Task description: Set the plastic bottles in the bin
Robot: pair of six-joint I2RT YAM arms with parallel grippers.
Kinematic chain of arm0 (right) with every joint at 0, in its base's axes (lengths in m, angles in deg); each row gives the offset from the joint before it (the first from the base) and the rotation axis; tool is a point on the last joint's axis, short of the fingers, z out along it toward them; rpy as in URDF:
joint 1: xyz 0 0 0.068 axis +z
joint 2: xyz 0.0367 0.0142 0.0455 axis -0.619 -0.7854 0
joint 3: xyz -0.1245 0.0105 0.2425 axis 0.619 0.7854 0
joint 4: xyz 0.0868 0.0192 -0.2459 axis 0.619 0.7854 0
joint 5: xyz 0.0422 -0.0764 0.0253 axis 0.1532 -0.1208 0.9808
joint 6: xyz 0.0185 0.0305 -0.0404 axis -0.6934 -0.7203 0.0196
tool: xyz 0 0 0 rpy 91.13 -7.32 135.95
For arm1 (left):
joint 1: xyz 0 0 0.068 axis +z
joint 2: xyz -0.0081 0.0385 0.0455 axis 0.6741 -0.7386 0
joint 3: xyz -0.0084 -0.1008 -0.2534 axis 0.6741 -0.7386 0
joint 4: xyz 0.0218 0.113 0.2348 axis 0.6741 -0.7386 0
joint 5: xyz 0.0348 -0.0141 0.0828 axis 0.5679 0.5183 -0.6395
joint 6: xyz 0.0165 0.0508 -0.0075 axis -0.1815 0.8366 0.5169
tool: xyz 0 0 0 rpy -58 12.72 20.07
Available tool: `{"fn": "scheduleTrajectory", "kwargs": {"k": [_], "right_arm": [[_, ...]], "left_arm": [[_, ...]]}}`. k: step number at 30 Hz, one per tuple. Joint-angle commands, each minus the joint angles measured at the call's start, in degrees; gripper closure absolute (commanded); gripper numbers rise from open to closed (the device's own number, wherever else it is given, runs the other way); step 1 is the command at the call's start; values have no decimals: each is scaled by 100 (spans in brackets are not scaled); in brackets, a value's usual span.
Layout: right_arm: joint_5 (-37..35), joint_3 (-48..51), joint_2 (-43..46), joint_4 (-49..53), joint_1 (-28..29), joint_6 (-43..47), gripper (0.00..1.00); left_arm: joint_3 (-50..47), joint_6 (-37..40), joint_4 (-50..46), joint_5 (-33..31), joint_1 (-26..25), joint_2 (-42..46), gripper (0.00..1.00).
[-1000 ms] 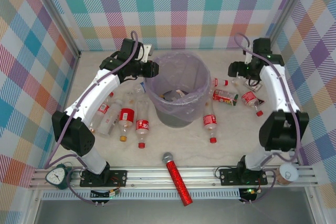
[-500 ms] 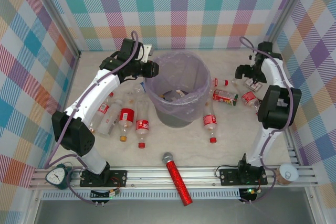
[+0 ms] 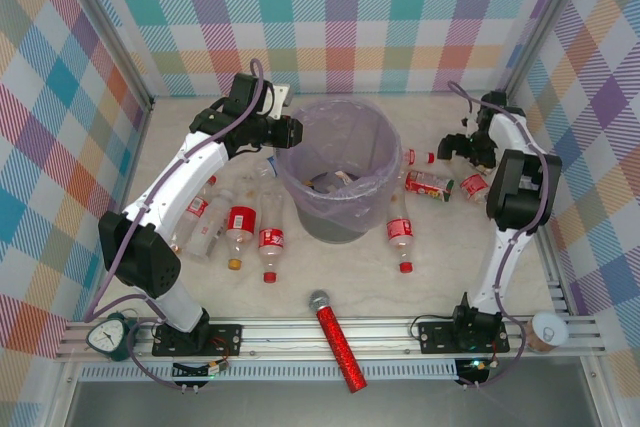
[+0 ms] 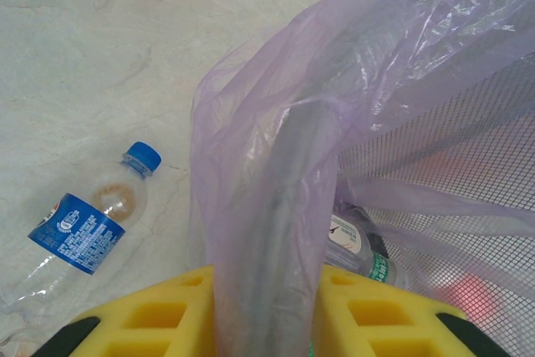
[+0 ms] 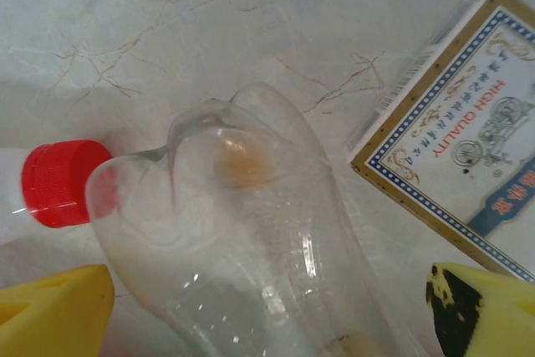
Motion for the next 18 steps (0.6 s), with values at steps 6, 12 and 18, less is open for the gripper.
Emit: {"fn": "scheduleTrajectory", "kwargs": {"k": [6,12,18], "right_arm": [[-2,-34,-77,-43,26,341,18],[105,47,6,-111,28,348,33],[89,34,226,-64,11,280,44]], "left_arm": [[-303,146,-362,28,-77,-177,69],[-289,230,-417,36,-78,-144,69],[-351,247,-410,-14,-78,-49,69]]}}
